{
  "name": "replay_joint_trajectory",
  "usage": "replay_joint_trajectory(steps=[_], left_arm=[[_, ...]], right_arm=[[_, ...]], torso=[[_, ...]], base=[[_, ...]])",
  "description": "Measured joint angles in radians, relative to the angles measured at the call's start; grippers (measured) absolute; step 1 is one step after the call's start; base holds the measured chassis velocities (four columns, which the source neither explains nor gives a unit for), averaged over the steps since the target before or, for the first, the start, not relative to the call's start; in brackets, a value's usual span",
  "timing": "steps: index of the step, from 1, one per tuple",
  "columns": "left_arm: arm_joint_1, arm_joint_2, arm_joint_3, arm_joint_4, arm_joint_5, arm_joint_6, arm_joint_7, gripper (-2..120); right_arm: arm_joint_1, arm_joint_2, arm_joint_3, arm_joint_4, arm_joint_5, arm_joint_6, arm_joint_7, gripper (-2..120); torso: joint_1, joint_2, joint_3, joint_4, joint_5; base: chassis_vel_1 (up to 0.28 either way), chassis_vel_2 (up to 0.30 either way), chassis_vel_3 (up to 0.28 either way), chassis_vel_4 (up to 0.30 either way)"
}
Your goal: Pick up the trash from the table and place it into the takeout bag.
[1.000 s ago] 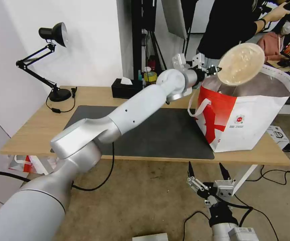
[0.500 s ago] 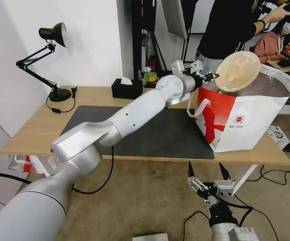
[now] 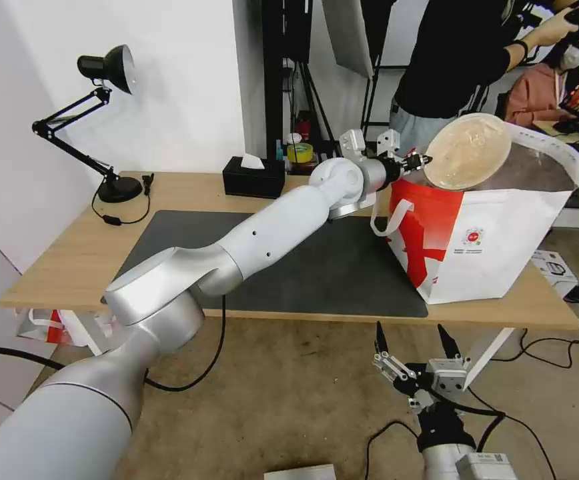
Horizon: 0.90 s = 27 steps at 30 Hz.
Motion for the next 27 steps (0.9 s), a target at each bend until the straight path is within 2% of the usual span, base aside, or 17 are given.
replay_joint_trajectory(steps=[16,18,20,22,23,26,27], left_arm=[[-0.013,0.000,0.033,0.004,0.042,-0.036,0.010,1],[-0.015,0.000,0.037,0.003,0.044,-0.041,0.006,9],[-0.016,0.000,0.038,0.001,0.045,-0.045,0.004,12],[-0.019,0.000,0.039,-0.001,0.045,-0.055,0.004,24],[-0.019,0.000,0.039,-0.001,0.045,-0.055,0.004,24],[-0.021,0.000,0.042,-0.002,0.047,-0.080,0.004,39],[-0.021,0.000,0.042,-0.002,0.048,-0.082,0.004,40]], right_arm=[[0.000,0.000,0.000,0.000,0.000,0.000,0.000,100],[0.000,0.000,0.000,0.000,0.000,0.000,0.000,100],[0.000,0.000,0.000,0.000,0.000,0.000,0.000,100],[0.000,0.000,0.000,0.000,0.000,0.000,0.000,100],[0.000,0.000,0.000,0.000,0.000,0.000,0.000,100],[0.000,0.000,0.000,0.000,0.000,0.000,0.000,100],[0.000,0.000,0.000,0.000,0.000,0.000,0.000,100]], torso=[[0.000,0.000,0.000,-0.0001,0.0000],[0.000,0.000,0.000,-0.0001,0.0000],[0.000,0.000,0.000,0.0000,0.0000],[0.000,0.000,0.000,-0.0001,0.0000],[0.000,0.000,0.000,-0.0001,0.0000],[0.000,0.000,0.000,-0.0001,0.0000],[0.000,0.000,0.000,-0.0001,0.0000]], base=[[0.000,0.000,0.000,0.000],[0.000,0.000,0.000,0.000],[0.000,0.000,0.000,0.000],[0.000,0.000,0.000,0.000],[0.000,0.000,0.000,0.000],[0.000,0.000,0.000,0.000],[0.000,0.000,0.000,0.000]])
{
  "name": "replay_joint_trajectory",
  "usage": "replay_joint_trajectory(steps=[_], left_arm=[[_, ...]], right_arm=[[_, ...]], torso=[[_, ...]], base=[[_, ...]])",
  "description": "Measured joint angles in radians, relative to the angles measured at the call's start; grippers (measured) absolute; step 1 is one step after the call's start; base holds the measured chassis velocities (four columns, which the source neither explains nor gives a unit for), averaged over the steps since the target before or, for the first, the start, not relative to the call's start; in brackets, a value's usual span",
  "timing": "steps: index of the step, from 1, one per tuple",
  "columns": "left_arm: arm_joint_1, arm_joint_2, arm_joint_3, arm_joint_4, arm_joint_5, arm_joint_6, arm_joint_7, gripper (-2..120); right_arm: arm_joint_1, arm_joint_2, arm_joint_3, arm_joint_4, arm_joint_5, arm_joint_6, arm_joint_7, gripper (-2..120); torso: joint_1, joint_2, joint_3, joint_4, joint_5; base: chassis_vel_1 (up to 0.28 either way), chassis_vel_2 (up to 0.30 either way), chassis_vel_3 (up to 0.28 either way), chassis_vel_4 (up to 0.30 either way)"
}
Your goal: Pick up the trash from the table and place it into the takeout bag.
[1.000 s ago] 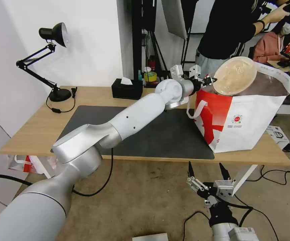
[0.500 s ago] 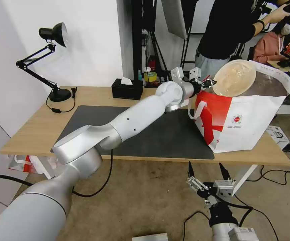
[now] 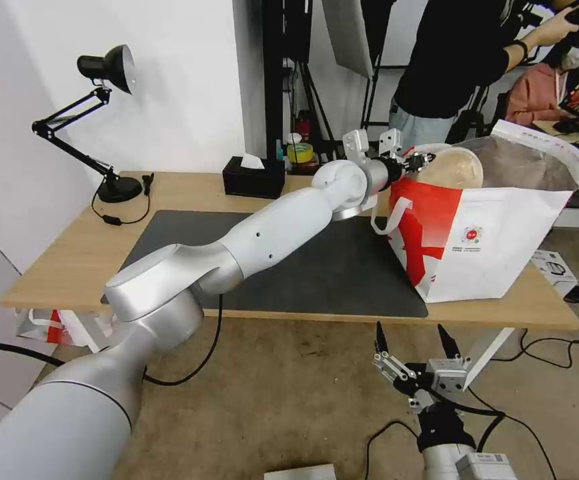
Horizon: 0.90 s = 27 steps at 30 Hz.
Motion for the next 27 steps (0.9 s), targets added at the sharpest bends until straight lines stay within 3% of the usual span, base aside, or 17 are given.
replay_joint_trajectory(steps=[16,27], left_arm=[[-0.032,0.000,-0.034,0.006,0.005,-0.028,-0.021,97],[-0.055,0.000,-0.049,-0.016,0.016,-0.028,-0.043,100]], right_arm=[[0.000,0.000,0.000,0.000,0.000,0.000,0.000,100],[0.000,0.000,0.000,0.000,0.000,0.000,0.000,100]], torso=[[0.000,0.000,0.000,0.0002,-0.0001],[0.000,0.000,0.000,0.0000,0.0000]], base=[[0.000,0.000,0.000,0.000],[0.000,0.000,0.000,0.000]])
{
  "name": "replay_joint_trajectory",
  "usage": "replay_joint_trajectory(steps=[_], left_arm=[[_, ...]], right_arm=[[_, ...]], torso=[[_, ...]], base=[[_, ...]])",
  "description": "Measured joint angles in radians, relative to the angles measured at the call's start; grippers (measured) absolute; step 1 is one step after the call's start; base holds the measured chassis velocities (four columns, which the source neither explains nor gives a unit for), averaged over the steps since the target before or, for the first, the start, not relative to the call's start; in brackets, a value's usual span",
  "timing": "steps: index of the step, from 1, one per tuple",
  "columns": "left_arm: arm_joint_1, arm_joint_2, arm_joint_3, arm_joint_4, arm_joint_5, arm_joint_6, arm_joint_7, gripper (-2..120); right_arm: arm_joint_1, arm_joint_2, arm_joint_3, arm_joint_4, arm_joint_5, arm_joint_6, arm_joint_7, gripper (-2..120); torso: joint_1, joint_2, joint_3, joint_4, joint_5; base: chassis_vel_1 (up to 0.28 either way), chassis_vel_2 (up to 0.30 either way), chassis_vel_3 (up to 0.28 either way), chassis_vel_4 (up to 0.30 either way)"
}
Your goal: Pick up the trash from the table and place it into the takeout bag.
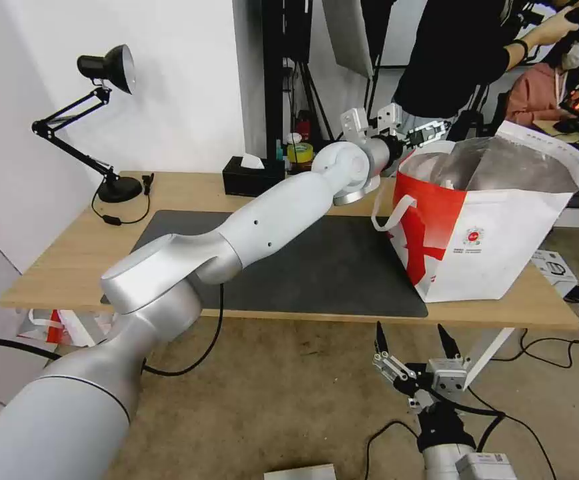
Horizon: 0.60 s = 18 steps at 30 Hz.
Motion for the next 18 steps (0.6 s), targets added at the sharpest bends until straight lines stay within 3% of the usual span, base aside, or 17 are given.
replay_joint_trajectory(steps=[14,18], left_arm=[[-0.057,0.000,-0.102,-0.044,0.052,0.003,-0.048,100],[-0.083,0.034,-0.122,-0.076,0.055,0.001,-0.058,100]], right_arm=[[0.000,0.000,0.000,0.000,0.000,0.000,0.000,100],[0.000,0.000,0.000,0.000,0.000,0.000,0.000,100]], torso=[[0.000,0.000,0.000,0.0004,-0.0001],[0.000,0.000,0.000,-0.0008,0.0001]], base=[[0.000,0.000,0.000,0.000],[0.000,0.000,0.000,0.000]])
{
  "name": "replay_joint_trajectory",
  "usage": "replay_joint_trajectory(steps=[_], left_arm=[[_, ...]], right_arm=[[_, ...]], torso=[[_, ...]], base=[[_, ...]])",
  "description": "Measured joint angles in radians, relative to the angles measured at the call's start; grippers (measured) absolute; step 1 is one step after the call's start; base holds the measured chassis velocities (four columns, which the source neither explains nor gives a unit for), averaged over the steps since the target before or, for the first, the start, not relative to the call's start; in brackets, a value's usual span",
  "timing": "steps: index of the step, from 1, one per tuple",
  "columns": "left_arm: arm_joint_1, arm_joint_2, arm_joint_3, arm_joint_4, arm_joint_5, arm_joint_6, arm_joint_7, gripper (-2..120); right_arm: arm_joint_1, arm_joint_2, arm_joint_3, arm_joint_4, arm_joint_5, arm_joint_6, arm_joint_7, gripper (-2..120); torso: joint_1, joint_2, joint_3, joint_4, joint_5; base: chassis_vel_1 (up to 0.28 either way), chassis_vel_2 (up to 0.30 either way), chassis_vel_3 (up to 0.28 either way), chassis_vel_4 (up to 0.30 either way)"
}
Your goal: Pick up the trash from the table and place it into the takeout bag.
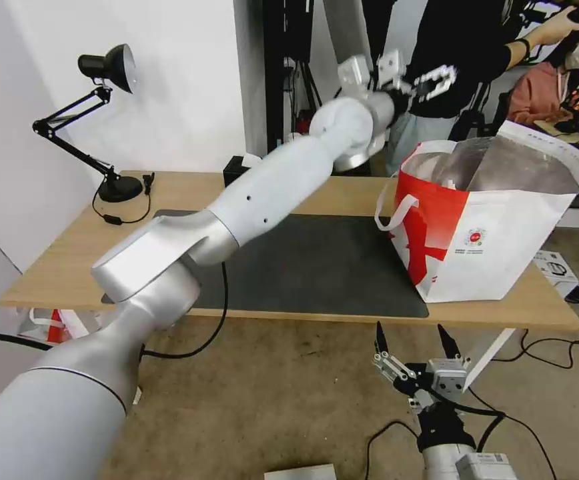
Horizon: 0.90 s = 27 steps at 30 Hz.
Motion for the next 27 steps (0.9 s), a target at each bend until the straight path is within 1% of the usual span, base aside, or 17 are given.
replay_joint_trajectory(steps=[2,4,6,8,10,12,13,14,16,17,20,21,22,23,25,26,27], left_arm=[[-0.014,0.044,-0.007,-0.022,-0.001,-0.003,-0.013,100],[-0.020,0.127,-0.009,-0.076,-0.008,-0.008,-0.050,100],[-0.018,0.147,-0.009,-0.092,-0.009,-0.011,-0.058,100],[0.002,0.249,-0.012,-0.188,-0.018,-0.021,-0.086,100],[0.007,0.277,-0.010,-0.216,-0.027,-0.025,-0.092,100],[0.017,0.379,0.004,-0.317,-0.057,-0.033,-0.105,100],[0.017,0.379,0.004,-0.317,-0.057,-0.033,-0.105,100],[0.023,0.413,0.005,-0.348,-0.066,-0.035,-0.112,100],[0.052,0.523,-0.012,-0.444,-0.079,-0.042,-0.140,100],[0.052,0.523,-0.012,-0.444,-0.079,-0.042,-0.140,100],[0.111,0.667,-0.049,-0.570,-0.080,-0.048,-0.159,100],[0.129,0.698,-0.059,-0.605,-0.073,-0.050,-0.163,100],[0.129,0.698,-0.059,-0.605,-0.073,-0.050,-0.163,100],[0.148,0.730,-0.069,-0.642,-0.065,-0.054,-0.167,100],[0.217,0.836,-0.112,-0.790,-0.034,-0.066,-0.179,100],[0.217,0.836,-0.112,-0.790,-0.034,-0.066,-0.179,100],[0.244,0.876,-0.135,-0.842,-0.025,-0.067,-0.183,100]], right_arm=[[0.000,0.000,0.000,0.000,0.000,0.000,0.000,100],[0.000,0.000,0.000,0.000,0.000,0.000,0.000,100],[0.000,0.000,0.000,0.000,0.000,0.000,0.000,100],[0.000,0.000,0.000,0.000,0.000,0.000,0.000,100],[0.000,0.000,0.000,0.000,0.000,0.000,0.000,100],[0.000,0.000,0.000,0.000,0.000,0.000,0.000,100],[0.000,0.000,0.000,0.000,0.000,0.000,0.000,100],[0.000,0.000,0.000,0.000,0.000,0.000,0.000,100],[0.000,0.000,0.000,0.000,0.000,0.000,0.000,100],[0.000,0.000,0.000,0.000,0.000,0.000,0.000,100],[0.000,0.000,0.000,0.000,0.000,0.000,0.000,100],[0.000,0.000,0.000,0.000,0.000,0.000,0.000,100],[0.000,0.000,0.000,0.000,0.000,0.000,0.000,100],[0.000,0.000,0.000,0.000,0.000,0.000,0.000,100],[0.000,0.000,0.000,0.000,0.000,0.000,0.000,100],[0.000,0.000,0.000,0.000,0.000,0.000,0.000,100],[0.000,0.000,0.000,0.000,0.000,0.000,0.000,100]], torso=[[0.000,0.000,0.000,0.0003,-0.0001],[0.000,0.000,0.000,0.0013,-0.0004],[0.000,0.000,0.000,0.0014,-0.0004],[0.000,0.000,0.000,0.0009,-0.0005],[0.000,0.000,0.000,0.0008,-0.0006],[0.000,0.000,0.000,0.0007,-0.0005],[0.000,0.000,0.000,0.0007,-0.0005],[0.000,0.000,0.000,0.0006,-0.0006],[0.000,0.000,0.000,0.0008,-0.0006],[0.000,0.000,0.000,0.0008,-0.0006],[0.000,0.000,0.000,0.0014,-0.0010],[0.000,0.000,0.000,0.0012,-0.0008],[0.000,0.000,0.000,0.0012,-0.0008],[0.000,0.000,0.000,0.0012,-0.0008],[0.000,0.000,0.000,0.0006,-0.0006],[0.000,0.000,0.000,0.0006,-0.0006],[0.000,0.000,0.000,0.0007,-0.0004]], base=[[0.000,0.000,0.000,0.000],[0.000,0.000,0.000,0.000],[0.000,0.000,0.000,0.000],[0.000,0.000,0.000,0.000],[0.000,0.000,0.000,0.000],[0.000,0.000,0.000,0.000],[0.000,0.000,0.000,0.000],[0.000,0.000,0.000,0.000],[0.000,0.000,0.000,0.000],[0.000,0.000,0.000,0.000],[0.000,0.000,0.000,0.000],[0.000,0.000,0.000,0.000],[0.000,0.000,0.000,0.000],[0.000,0.000,0.000,0.000],[0.000,0.000,0.000,0.000],[0.000,0.000,0.000,0.000],[0.000,0.000,0.000,0.000]])
